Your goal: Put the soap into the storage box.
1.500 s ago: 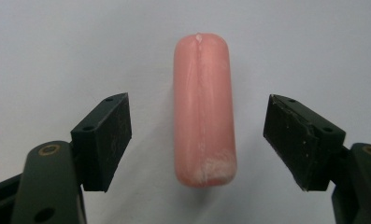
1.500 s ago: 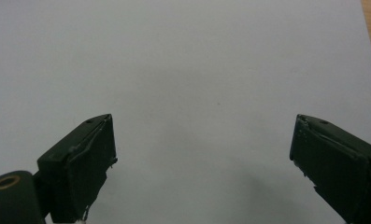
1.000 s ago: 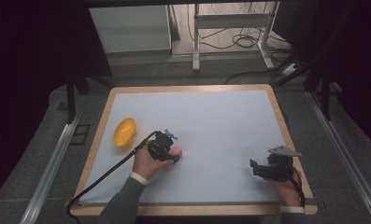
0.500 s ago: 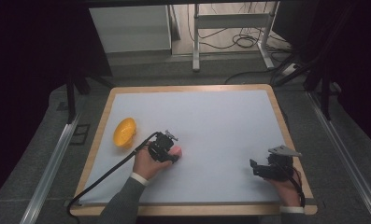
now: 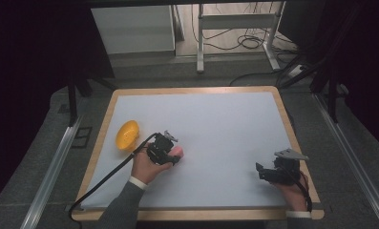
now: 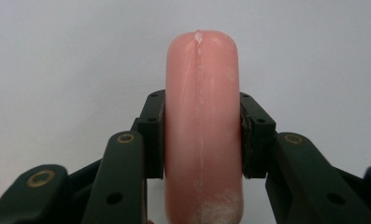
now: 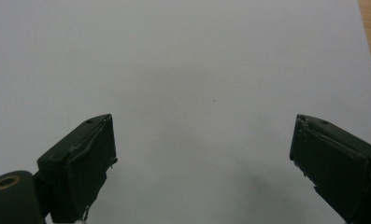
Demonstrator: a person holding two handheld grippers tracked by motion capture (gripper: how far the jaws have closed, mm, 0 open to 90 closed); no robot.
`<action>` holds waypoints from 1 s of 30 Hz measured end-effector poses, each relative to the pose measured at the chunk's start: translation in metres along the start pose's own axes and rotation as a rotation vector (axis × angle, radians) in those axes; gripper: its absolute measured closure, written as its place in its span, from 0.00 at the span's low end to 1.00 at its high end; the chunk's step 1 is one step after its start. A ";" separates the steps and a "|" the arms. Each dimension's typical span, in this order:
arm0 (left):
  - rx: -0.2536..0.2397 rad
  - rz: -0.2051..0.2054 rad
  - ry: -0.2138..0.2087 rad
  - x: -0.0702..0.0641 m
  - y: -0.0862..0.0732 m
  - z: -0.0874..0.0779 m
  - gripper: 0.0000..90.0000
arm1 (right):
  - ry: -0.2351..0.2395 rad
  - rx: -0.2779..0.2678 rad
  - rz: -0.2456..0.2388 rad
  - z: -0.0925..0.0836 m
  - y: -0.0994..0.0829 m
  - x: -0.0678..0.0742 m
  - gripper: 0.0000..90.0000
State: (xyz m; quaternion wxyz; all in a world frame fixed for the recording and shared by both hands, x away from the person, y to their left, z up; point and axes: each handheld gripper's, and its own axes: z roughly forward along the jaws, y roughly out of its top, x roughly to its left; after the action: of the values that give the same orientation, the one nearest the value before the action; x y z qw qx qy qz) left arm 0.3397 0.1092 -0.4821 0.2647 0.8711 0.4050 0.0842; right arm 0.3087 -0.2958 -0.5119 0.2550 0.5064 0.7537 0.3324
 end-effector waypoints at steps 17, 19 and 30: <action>-0.054 -0.043 0.039 0.023 -0.006 -0.031 0.67 | -0.003 -0.002 -0.003 -0.001 0.001 0.001 0.08; -0.053 -0.044 0.041 0.025 -0.006 -0.033 0.67 | -0.005 -0.001 -0.004 -0.001 0.001 0.001 0.08; -0.072 -0.067 0.055 0.037 -0.010 -0.041 0.67 | -0.005 0.000 -0.006 0.000 0.000 0.001 0.08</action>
State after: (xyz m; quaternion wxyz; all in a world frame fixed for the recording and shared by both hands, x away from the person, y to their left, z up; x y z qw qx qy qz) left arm 0.3426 0.1589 -0.4549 0.2875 0.8442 0.4378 0.1136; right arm 0.3082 -0.2946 -0.5113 0.2579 0.5049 0.7548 0.3301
